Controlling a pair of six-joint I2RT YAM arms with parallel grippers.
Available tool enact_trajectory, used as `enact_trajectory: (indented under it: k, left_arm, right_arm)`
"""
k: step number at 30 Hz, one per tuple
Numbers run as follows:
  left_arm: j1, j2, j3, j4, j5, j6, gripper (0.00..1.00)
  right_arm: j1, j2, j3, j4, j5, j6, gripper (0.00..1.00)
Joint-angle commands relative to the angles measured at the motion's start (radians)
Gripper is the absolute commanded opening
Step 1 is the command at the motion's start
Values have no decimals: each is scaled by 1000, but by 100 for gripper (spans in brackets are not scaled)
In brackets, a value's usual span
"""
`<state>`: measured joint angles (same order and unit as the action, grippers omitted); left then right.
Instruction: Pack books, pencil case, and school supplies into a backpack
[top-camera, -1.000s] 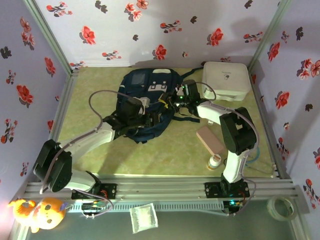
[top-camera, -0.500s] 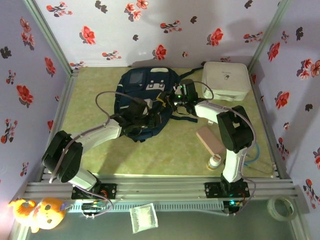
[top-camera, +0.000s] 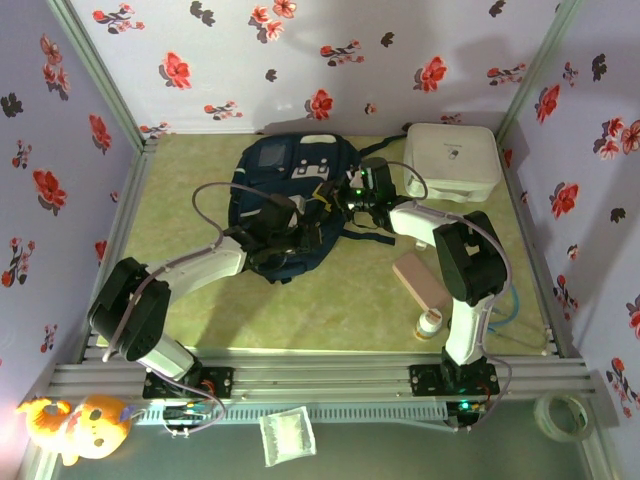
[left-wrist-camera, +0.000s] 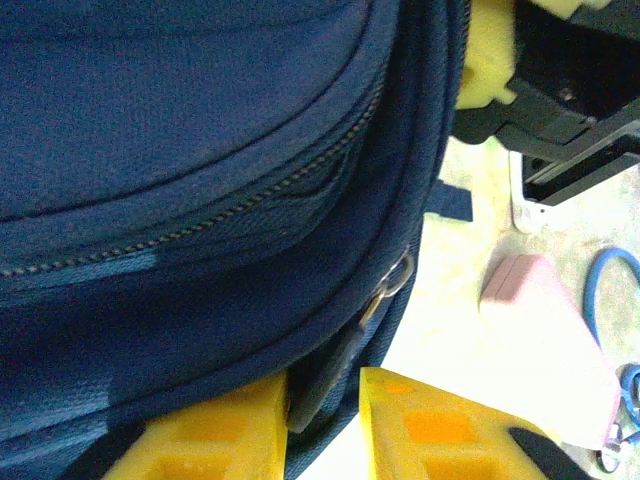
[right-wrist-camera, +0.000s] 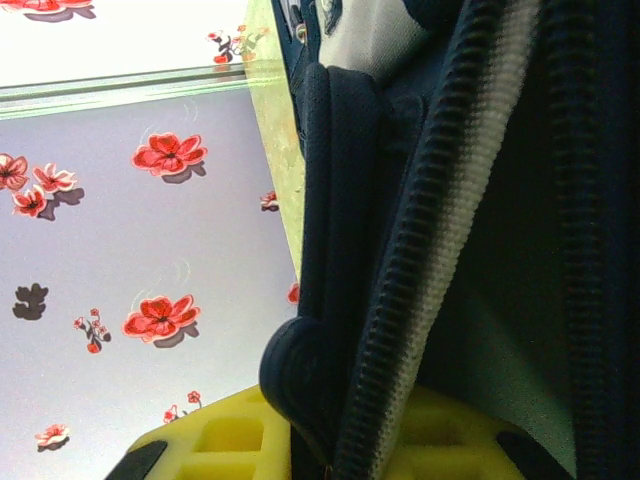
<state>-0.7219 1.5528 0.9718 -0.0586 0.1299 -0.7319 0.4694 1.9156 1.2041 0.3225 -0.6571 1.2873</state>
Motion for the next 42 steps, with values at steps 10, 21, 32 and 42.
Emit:
enact_trajectory:
  k: [10,21,32,42]
  left_arm:
    - [2,15,30,108,-70,-11,18]
    - [3,47,63,69,-64,-19,22]
    - [4,96,91,19,-174,-153,21]
    - [5,61,74,-33,-216,-129,4]
  right_arm:
    - [20,-3,18,67,-42,14,18]
    - [21,-3,18,63,-41,12,18]
    - [56,-19,19,-5,-7,-49,17]
    - [53,-19,29,-45,36,-85,16]
